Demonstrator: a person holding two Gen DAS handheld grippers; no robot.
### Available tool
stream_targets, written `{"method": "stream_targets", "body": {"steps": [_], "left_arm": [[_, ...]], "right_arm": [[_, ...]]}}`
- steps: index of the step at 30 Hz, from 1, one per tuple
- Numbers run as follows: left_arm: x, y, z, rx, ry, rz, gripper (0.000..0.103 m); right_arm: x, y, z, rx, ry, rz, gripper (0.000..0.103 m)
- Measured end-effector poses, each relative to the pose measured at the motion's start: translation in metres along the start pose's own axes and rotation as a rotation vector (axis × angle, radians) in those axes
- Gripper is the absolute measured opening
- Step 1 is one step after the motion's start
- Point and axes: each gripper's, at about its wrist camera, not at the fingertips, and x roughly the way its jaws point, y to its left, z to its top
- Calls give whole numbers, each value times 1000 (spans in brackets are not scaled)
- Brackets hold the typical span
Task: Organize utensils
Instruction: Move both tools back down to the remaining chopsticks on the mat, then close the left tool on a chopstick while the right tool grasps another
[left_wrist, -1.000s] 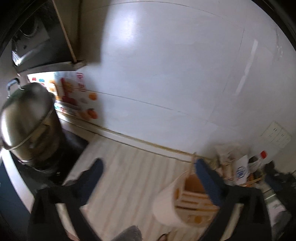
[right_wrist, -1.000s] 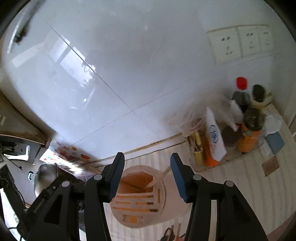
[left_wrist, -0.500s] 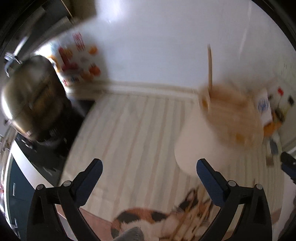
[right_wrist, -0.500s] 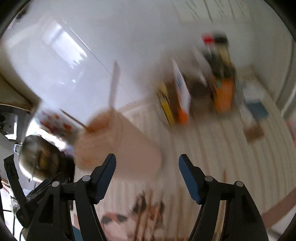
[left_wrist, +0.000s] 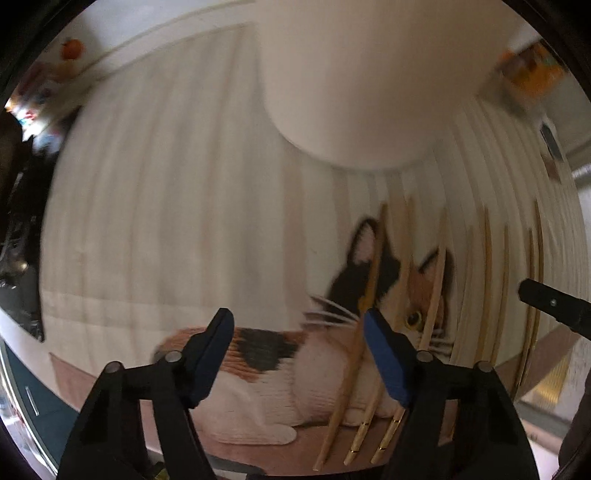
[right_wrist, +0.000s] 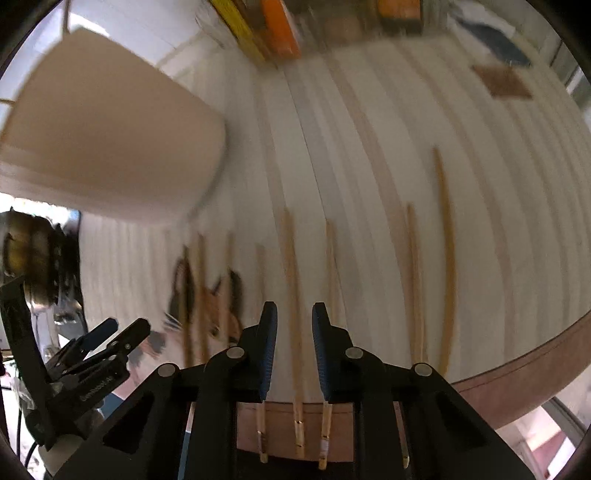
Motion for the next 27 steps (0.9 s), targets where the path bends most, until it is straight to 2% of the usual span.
{"method": "stream_targets", "body": {"steps": [2, 4, 8, 10, 11, 12, 13, 14, 17, 20, 21, 23, 27], "left_arm": [[7, -8, -2, 34, 15, -2, 60], [12, -18, -3, 69, 26, -14, 48], [17, -28, -7, 99, 40, -1, 44], [20, -31, -9, 101, 47, 0, 30], [22, -32, -10, 101, 48, 2, 29], [21, -33, -11, 102, 39, 2, 23], [20, -35, -11, 106, 34, -1, 11], [20, -36, -11, 106, 30, 11, 5], [20, -32, -12, 76, 21, 43, 5], [20, -9, -14, 1, 31, 55, 5], [20, -3, -15, -27, 36, 55, 5], [23, 15, -18, -61, 46, 46, 5], [23, 32, -23, -105, 59, 19, 5]], "right_arm": [[8, -3, -4, -2, 25, -16, 21], [13, -6, -6, 7, 42, -22, 21], [17, -10, -10, 7, 55, -46, 21], [18, -9, -10, 4, 66, -64, 21], [18, -9, -9, 3, 67, -69, 21], [19, -8, -10, -2, 70, -84, 21], [20, -7, -11, -12, 73, -100, 21], [20, -4, -13, -25, 68, -116, 21], [22, 6, -16, -78, 66, -171, 21], [26, 19, -19, -139, 62, -232, 19], [27, 22, -21, -158, 58, -259, 18], [29, 29, -24, -199, 48, -303, 8], [30, 36, -27, -271, 44, -348, 7]]}}
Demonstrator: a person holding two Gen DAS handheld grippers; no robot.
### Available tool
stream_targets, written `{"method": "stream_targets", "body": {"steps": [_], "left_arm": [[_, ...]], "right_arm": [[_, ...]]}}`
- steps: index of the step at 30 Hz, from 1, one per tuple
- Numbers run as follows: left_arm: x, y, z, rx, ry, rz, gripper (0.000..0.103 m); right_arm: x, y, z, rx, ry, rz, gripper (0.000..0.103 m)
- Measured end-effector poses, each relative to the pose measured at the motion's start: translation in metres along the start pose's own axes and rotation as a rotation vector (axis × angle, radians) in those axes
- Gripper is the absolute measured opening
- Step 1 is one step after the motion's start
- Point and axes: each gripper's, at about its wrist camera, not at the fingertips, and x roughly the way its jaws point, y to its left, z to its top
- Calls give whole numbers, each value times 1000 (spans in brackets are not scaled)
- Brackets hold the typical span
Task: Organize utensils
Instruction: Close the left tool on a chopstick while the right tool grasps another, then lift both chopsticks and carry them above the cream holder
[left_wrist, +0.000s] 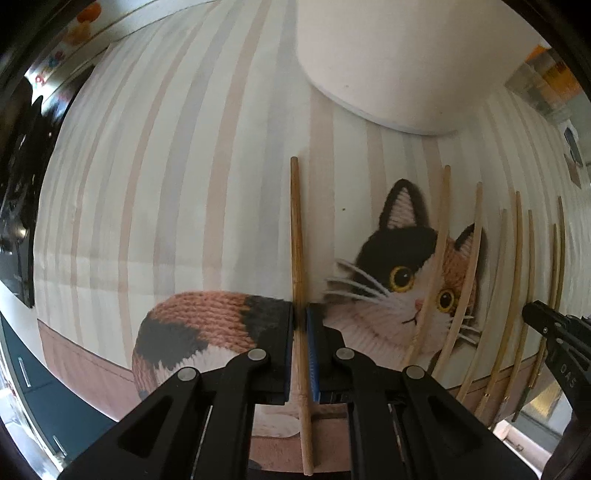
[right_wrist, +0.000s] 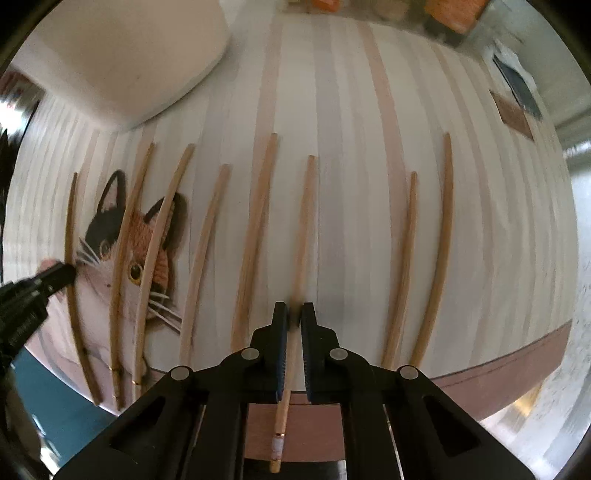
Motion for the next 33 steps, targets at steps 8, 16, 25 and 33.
{"method": "stream_targets", "body": {"steps": [8, 16, 25, 33], "left_arm": [[-3, 15, 9, 18, 11, -4, 6], [-2, -10, 19, 63, 16, 18, 5], [4, 8, 43, -76, 75, -121, 9], [7, -27, 43, 34, 53, -3, 7]], "right_arm": [[1, 8, 20, -95, 54, -31, 7], [3, 0, 25, -101, 85, -29, 9], [10, -20, 32, 17, 126, 130, 7], [10, 1, 40, -35, 130, 58, 8]]}}
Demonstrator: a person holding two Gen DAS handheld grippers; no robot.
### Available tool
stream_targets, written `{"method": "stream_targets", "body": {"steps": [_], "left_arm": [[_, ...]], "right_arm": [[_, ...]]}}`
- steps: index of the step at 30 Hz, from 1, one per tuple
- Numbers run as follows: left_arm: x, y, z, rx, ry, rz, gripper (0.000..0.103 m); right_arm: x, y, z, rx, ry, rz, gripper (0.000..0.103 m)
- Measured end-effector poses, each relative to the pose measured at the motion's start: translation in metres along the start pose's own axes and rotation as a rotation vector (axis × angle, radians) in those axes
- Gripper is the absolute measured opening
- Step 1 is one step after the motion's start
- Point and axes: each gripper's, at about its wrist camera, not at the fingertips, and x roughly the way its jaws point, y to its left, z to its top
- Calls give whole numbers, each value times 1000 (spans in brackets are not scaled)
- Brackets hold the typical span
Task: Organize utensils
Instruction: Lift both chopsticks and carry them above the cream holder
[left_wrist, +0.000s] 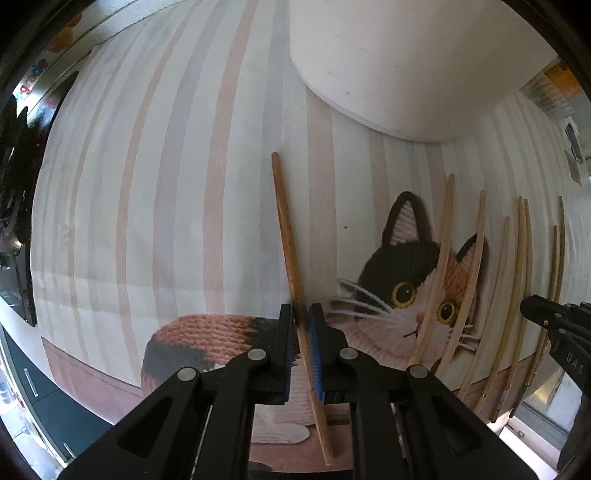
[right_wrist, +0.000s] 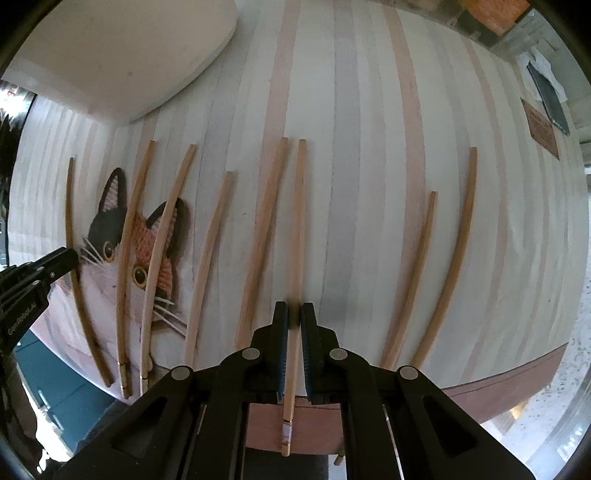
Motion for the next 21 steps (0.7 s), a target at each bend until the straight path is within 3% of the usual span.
{"method": "stream_targets", "body": {"steps": [11, 21], "left_arm": [[-18, 10, -24, -28, -77, 22, 5], [-111, 34, -46, -127, -359, 63, 4]], "right_arm": [[1, 21, -4, 1, -52, -16, 7], [-58, -14, -12, 101, -247, 50, 7]]}}
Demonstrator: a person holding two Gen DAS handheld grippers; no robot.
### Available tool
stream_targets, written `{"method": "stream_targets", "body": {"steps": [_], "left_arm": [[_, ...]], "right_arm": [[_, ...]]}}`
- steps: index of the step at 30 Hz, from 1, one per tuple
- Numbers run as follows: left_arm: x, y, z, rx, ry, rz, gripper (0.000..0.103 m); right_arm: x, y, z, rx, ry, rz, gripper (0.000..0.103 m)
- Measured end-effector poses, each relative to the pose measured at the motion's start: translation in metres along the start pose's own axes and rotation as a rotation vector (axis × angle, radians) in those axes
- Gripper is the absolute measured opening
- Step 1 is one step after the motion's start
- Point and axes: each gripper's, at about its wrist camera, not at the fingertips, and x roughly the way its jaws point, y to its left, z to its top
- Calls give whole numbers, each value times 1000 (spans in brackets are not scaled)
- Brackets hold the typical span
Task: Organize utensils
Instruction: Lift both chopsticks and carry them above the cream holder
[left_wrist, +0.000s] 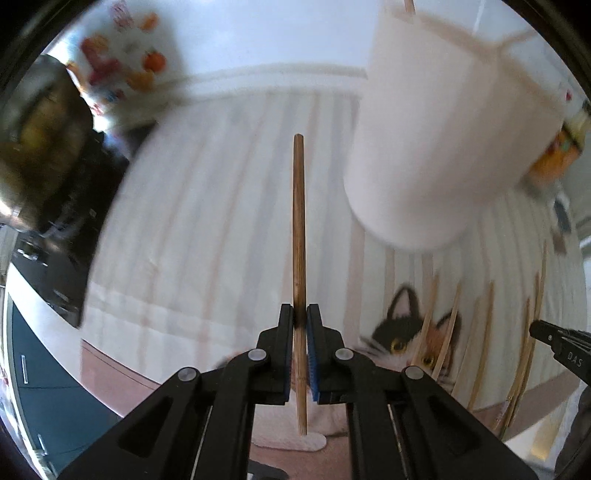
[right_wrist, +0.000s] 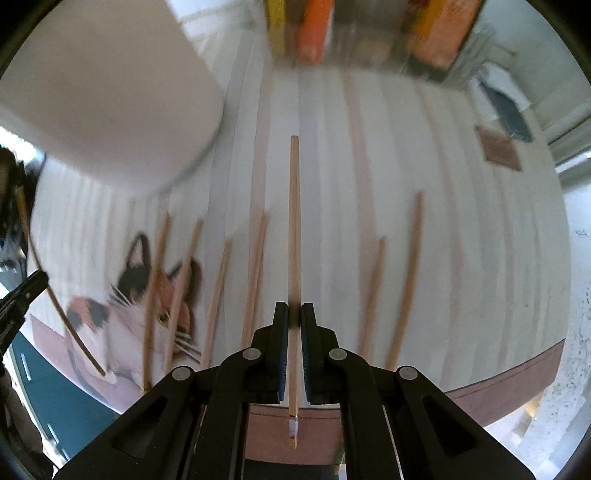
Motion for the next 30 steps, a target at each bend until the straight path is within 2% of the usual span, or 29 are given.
{"method": "stream_targets", "body": {"steps": [7, 10, 15, 18, 22, 26, 30], "left_arm": [[-42, 18, 23, -93, -124, 3, 4], [-71, 27, 37, -156, -190, -50, 4], [-133, 45, 59, -267, -339, -197, 4], [-166, 52, 75, -296, -428, -232, 4], [-205, 56, 102, -326, -534, -304, 4], [-215, 41, 132, -317, -606, -335, 5], [-199, 24, 161, -312, -636, -349, 5]], "right_arm": [[-43, -7, 13, 53, -134, 61, 7], [-72, -13, 28, 81, -199, 114, 7], [-129, -10, 53, 146, -349, 246, 7], [-167, -10, 72, 191, -454, 319, 7], [-208, -9, 99, 237, -583, 367, 7], [-224, -3, 128, 277, -653, 392, 7], [-224, 12, 157, 310, -701, 402, 7]]}}
